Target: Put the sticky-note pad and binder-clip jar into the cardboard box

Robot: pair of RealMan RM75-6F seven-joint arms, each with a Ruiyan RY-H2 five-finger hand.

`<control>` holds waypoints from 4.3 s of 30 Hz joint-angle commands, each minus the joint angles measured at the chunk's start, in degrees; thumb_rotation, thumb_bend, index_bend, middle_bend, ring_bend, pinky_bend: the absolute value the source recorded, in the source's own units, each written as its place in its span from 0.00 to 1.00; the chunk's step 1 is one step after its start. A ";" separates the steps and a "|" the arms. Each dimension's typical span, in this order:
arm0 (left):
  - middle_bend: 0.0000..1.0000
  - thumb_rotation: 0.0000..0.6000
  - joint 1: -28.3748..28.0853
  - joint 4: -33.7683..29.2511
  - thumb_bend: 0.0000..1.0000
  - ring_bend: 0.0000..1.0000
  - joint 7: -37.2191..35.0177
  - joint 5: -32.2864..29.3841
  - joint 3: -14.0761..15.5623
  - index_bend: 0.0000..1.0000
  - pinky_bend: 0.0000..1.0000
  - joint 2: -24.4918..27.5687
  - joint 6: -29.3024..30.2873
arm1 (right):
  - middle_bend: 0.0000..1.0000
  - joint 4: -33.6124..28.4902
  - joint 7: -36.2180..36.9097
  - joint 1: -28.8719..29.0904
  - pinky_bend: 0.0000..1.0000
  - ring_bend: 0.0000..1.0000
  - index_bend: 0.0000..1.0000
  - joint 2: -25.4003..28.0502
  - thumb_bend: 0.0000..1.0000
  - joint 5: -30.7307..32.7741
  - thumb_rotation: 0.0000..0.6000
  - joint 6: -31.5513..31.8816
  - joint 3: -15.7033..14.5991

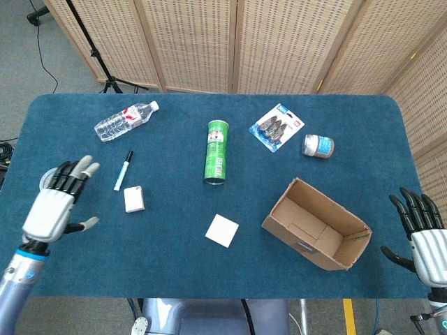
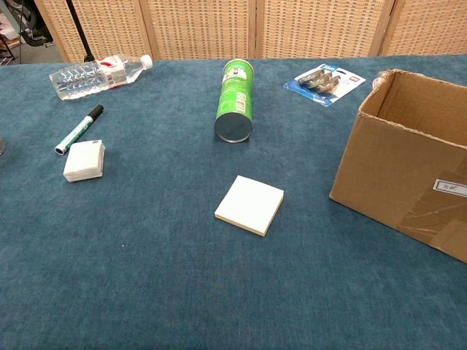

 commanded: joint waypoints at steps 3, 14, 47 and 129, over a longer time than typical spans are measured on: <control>0.00 1.00 4.71 1.77 0.00 0.00 -7.83 -3.90 1.83 0.00 0.00 4.57 1.40 | 0.00 0.48 -0.16 0.81 0.00 0.00 0.00 -0.63 0.00 -2.03 1.00 1.28 0.62; 0.00 1.00 7.18 3.90 0.00 0.00 -17.82 -2.26 1.18 0.00 0.00 8.70 3.13 | 0.00 -7.53 -0.65 10.36 0.00 0.00 0.00 4.85 0.00 -13.43 1.00 -4.54 2.57; 0.00 1.00 11.33 7.04 0.00 0.00 -28.91 1.13 -0.55 0.00 0.00 11.30 6.21 | 0.00 -20.91 -87.86 52.29 0.00 0.00 0.00 -31.68 0.00 49.18 1.00 -36.87 6.20; 0.00 1.00 8.14 4.55 0.00 0.00 -23.71 1.37 -1.02 0.00 0.00 11.12 -1.76 | 0.42 11.10 -26.62 54.38 0.29 0.28 0.49 -30.27 0.41 7.27 1.00 -42.44 -6.93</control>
